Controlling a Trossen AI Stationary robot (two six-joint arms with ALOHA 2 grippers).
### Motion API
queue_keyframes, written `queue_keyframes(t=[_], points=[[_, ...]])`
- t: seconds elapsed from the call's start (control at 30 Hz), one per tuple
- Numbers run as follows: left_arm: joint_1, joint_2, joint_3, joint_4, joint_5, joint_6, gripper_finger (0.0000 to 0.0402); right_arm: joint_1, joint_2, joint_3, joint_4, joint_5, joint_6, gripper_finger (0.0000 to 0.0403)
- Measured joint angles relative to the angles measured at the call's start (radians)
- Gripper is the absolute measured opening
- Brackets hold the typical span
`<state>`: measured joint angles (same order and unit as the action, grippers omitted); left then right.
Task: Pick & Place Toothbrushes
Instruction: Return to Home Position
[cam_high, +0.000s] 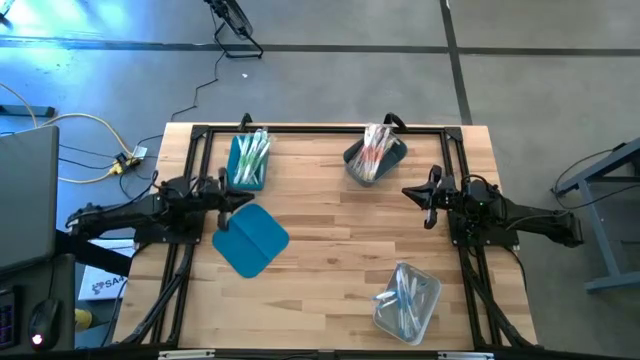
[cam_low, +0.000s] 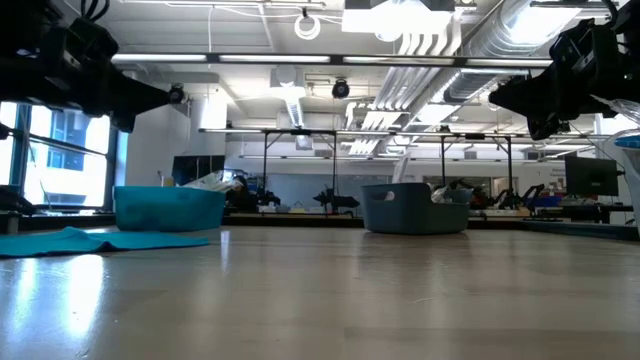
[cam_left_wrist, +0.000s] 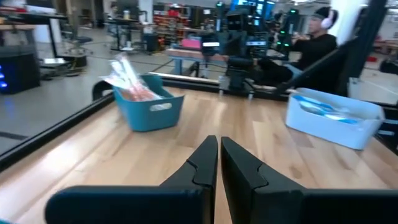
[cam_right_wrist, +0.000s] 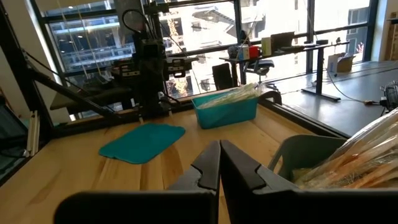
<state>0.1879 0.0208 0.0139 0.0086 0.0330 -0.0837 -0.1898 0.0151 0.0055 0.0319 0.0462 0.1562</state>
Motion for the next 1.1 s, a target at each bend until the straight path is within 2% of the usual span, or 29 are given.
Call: queue_keyframes(t=[0.13,1.1], points=[[-0.034,0.000,0.000,0.000,0.000,0.000,0.0019,0.000,0.000,0.000,0.000,0.001,0.000,0.0003],[-0.031,0.001,0.000,0.000,0.000,0.000,0.0019,0.000,0.000,0.000,0.002,0.003,0.000,0.0003]])
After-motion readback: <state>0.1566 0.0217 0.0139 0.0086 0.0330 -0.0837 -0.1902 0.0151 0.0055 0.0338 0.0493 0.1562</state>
